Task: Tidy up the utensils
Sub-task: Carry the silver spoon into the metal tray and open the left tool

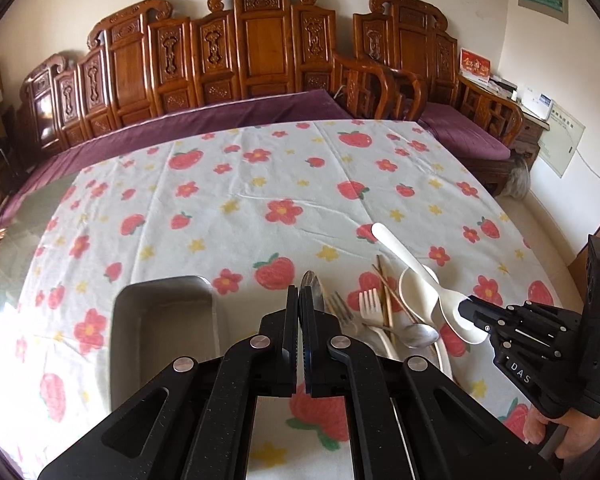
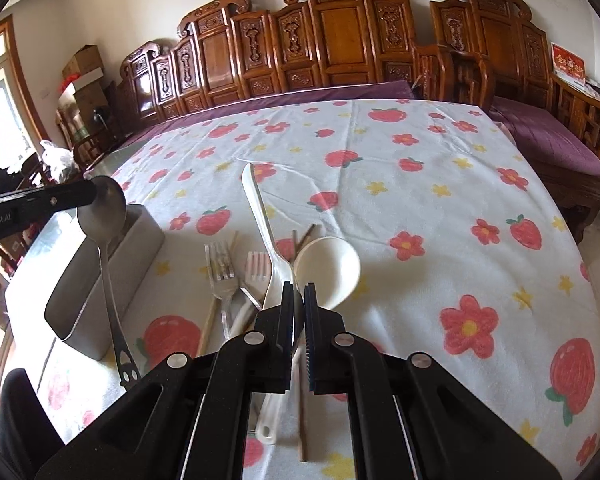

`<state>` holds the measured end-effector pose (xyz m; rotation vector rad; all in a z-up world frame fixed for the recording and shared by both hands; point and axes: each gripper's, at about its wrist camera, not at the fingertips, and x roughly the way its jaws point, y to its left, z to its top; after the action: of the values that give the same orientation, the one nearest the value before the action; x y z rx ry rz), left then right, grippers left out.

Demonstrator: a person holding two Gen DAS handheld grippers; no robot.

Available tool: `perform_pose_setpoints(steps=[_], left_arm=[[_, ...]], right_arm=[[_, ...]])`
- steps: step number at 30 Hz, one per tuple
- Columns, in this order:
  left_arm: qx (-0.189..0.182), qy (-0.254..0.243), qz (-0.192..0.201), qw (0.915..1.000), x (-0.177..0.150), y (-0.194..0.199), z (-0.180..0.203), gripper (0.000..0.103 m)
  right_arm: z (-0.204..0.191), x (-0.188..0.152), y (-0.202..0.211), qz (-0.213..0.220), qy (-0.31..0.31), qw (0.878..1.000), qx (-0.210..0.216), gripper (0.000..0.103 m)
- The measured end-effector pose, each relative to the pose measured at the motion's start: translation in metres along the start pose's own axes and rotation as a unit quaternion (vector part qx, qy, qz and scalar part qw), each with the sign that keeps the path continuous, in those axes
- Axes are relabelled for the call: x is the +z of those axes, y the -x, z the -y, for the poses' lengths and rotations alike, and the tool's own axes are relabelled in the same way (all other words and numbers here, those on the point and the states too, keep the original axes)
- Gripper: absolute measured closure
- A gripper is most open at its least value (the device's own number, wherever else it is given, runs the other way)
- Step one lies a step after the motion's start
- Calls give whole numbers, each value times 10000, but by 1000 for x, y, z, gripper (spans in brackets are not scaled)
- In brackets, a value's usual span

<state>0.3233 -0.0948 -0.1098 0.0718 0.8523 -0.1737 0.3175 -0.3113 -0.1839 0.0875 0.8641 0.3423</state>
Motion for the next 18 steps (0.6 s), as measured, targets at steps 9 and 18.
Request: perform_pose_setpoints(steps=[9,18], left_arm=[[409,61,142,9990,3,27,-57,102],[769,-59,-79,9970,4,18,-109,102]], right_arm=[[-51,0,1,45,424,9986,319,97],[-80,-7,-7,-87,743,9963,415,97]])
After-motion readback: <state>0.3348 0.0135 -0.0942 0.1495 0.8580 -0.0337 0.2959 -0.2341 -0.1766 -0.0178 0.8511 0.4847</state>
